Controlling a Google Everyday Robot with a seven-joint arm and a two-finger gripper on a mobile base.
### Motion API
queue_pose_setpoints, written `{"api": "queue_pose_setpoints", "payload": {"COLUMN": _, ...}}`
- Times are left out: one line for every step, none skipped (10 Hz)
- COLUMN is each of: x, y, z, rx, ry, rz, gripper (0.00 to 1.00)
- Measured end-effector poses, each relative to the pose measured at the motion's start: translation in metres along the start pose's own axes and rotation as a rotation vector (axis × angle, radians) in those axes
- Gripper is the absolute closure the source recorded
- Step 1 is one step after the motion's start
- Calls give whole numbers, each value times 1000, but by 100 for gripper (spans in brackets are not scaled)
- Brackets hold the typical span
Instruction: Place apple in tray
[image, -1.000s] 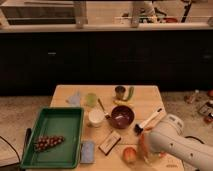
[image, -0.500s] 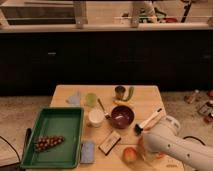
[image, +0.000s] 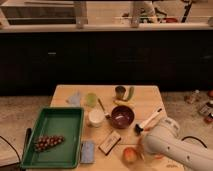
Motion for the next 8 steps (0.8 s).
{"api": "queue_pose_setpoints", "payload": {"x": -2, "y": 1, "z": -1, "rx": 5, "ry": -4, "rz": -11, "gripper": 20}}
{"api": "queue_pose_setpoints", "payload": {"x": -7, "y": 2, "z": -2, "rx": 13, "ry": -14, "rz": -42, "gripper": 20}}
{"api": "queue_pose_setpoints", "payload": {"x": -10, "y": 4, "z": -4, "rx": 18, "ry": -23, "rz": -70, "gripper": 20}}
{"api": "queue_pose_setpoints", "payload": {"x": -12, "y": 7, "z": -5, "rx": 20, "ry": -40, "rz": -95, "gripper": 20}}
{"api": "queue_pose_setpoints", "payload": {"x": -15, "y": 9, "z": -5, "rx": 23, "ry": -57, "rz": -123, "gripper": 20}}
{"api": "queue_pose_setpoints", "payload": {"x": -17, "y": 11, "z": -6, "rx": 23, "ry": -74, "rz": -145, "gripper": 20}}
{"api": "queue_pose_setpoints", "payload": {"x": -19, "y": 14, "z": -7, "rx": 22, "ry": -86, "rz": -161, "gripper": 20}}
{"api": "queue_pose_setpoints", "payload": {"x": -21, "y": 15, "z": -7, "rx": 20, "ry": -98, "rz": -175, "gripper": 20}}
